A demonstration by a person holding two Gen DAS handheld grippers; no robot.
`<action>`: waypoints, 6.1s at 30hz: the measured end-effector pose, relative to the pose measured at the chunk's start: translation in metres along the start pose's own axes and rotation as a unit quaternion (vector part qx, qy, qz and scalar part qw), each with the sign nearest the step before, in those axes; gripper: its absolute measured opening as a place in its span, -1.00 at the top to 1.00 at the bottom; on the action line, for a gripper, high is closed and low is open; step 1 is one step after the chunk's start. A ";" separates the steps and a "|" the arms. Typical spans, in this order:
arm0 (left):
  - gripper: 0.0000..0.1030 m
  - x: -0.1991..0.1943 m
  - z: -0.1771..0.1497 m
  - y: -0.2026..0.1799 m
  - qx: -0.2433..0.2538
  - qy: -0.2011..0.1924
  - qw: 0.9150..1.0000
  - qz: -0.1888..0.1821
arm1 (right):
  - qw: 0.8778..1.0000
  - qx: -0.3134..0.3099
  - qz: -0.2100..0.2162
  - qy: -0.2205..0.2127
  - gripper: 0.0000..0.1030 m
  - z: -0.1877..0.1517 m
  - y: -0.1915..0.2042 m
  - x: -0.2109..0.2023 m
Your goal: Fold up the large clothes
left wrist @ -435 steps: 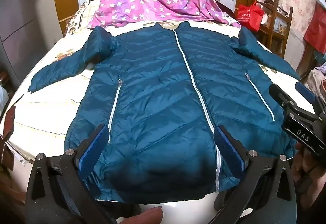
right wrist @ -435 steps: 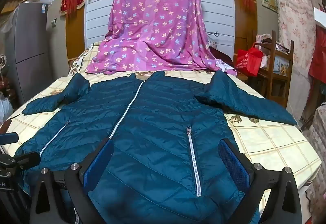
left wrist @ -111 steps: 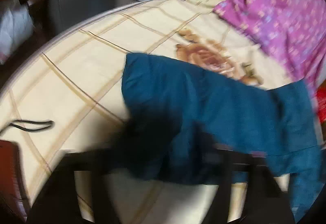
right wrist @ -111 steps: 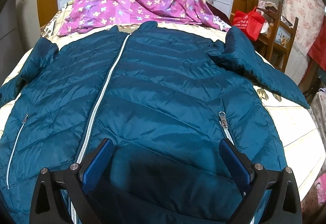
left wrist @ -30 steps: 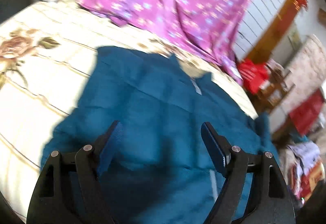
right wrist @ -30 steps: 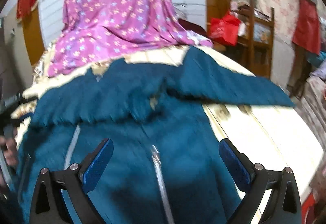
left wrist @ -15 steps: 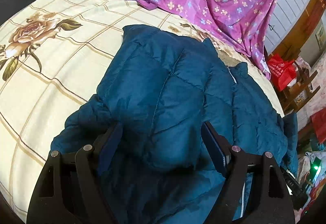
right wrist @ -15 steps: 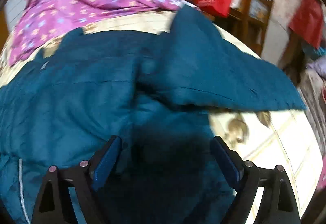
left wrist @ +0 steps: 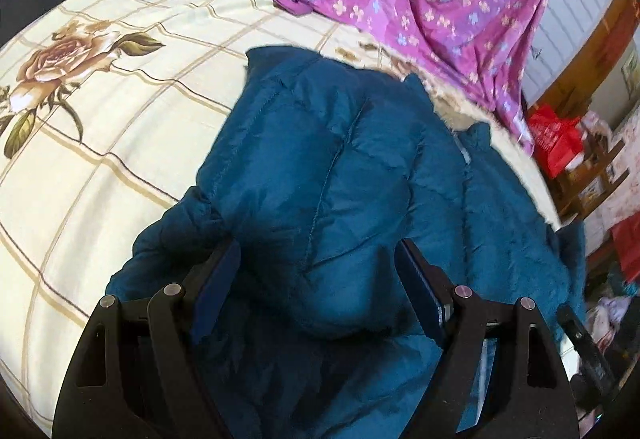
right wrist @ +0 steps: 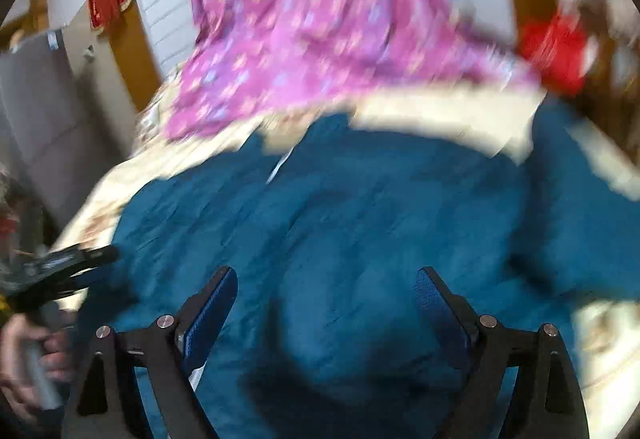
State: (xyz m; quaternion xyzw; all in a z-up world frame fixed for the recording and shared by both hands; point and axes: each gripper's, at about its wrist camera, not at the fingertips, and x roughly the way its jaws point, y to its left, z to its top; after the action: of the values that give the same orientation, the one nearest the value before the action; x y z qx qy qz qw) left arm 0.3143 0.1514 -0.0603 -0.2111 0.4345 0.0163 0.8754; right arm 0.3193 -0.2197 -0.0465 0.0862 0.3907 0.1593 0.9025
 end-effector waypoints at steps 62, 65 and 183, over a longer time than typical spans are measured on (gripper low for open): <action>-0.59 0.022 -0.023 -0.038 0.129 -0.001 0.983 0.129 | 0.992 -0.048 -0.091 0.073 -1.00 -0.013 0.030 0.052; -0.65 0.023 -0.025 -0.039 0.127 -0.001 0.983 0.133 | 0.992 -0.052 -0.090 0.073 -1.00 -0.015 0.028 0.052; -0.84 -0.016 -0.012 -0.017 0.088 -0.003 0.983 0.159 | 0.989 0.102 0.052 -0.093 0.72 -0.017 0.009 0.009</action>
State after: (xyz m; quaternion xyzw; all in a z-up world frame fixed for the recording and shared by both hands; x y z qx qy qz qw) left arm 0.2987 0.1334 -0.0483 -0.0611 0.4600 0.1178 0.8779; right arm 0.3105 -0.2078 -0.0619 0.2127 0.3145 0.1565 0.9118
